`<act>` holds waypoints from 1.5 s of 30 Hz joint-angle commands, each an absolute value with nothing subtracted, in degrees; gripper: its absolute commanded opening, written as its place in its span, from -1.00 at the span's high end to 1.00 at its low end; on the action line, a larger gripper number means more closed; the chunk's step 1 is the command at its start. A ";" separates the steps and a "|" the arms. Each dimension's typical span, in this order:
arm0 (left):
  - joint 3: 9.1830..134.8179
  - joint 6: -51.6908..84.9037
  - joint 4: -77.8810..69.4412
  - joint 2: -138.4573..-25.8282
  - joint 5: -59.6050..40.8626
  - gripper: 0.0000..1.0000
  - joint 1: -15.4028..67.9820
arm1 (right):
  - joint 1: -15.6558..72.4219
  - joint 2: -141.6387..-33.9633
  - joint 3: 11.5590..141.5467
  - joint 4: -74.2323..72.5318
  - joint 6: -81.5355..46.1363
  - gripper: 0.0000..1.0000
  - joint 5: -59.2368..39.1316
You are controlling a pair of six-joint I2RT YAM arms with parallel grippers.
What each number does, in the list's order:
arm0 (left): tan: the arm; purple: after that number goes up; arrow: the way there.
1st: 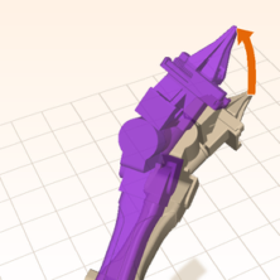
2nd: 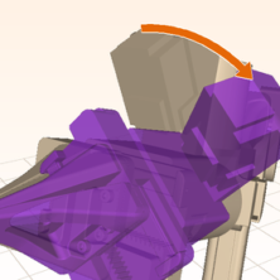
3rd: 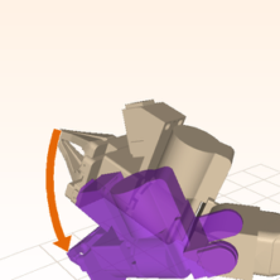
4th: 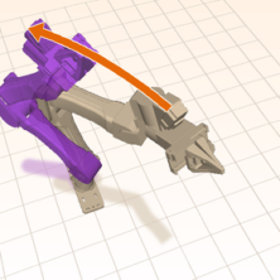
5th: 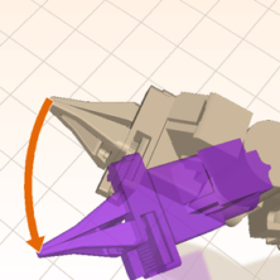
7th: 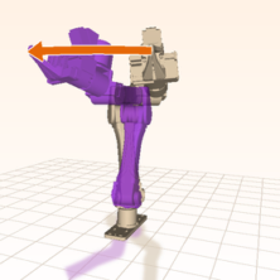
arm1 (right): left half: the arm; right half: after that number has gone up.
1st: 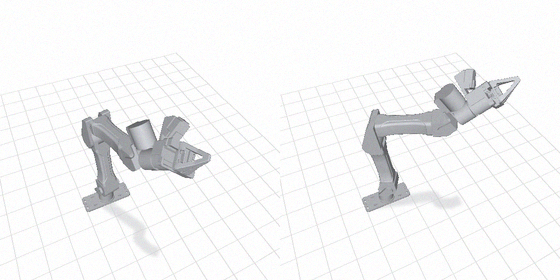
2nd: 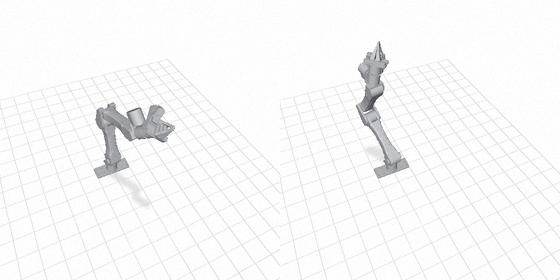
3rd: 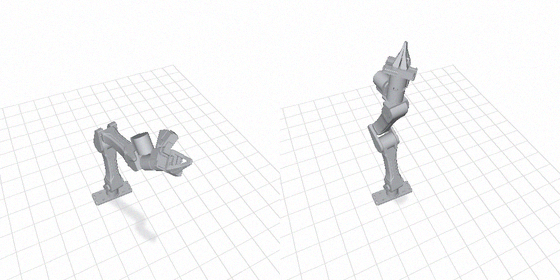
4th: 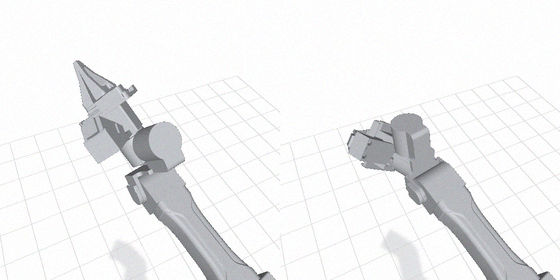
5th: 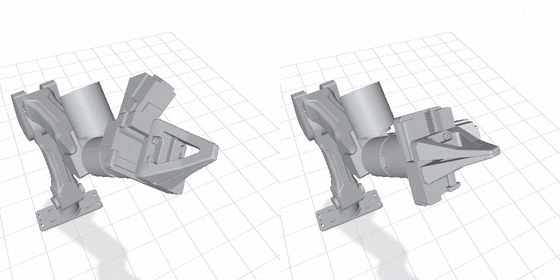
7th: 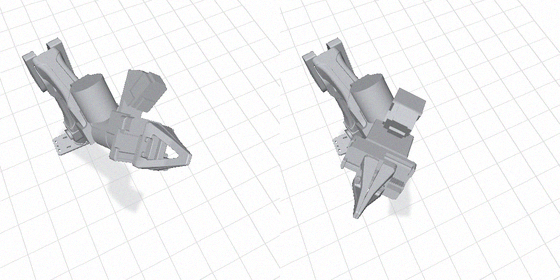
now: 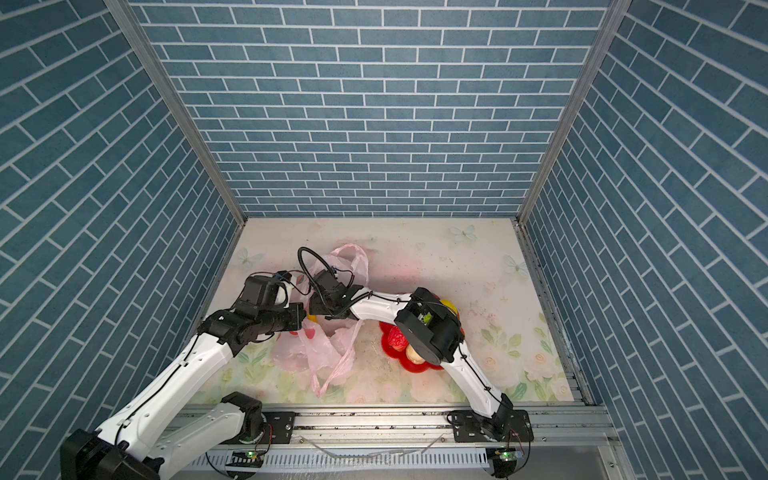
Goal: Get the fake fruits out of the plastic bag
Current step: 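Lower the open right gripper around the yellow banana inside the bag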
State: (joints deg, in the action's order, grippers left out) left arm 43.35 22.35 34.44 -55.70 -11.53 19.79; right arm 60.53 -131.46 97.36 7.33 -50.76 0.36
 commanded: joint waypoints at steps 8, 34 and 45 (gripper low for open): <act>41.21 23.55 33.05 -53.02 -11.50 1.00 19.86 | 60.51 -133.44 99.09 12.03 -52.53 0.18 2.92; 38.41 25.12 33.94 -52.07 -5.63 1.00 19.86 | 59.33 -122.47 94.83 7.47 -45.19 0.72 0.46; 39.20 26.28 33.31 -51.66 -4.19 1.00 19.86 | 59.10 -119.87 94.55 6.94 -44.30 0.74 -1.85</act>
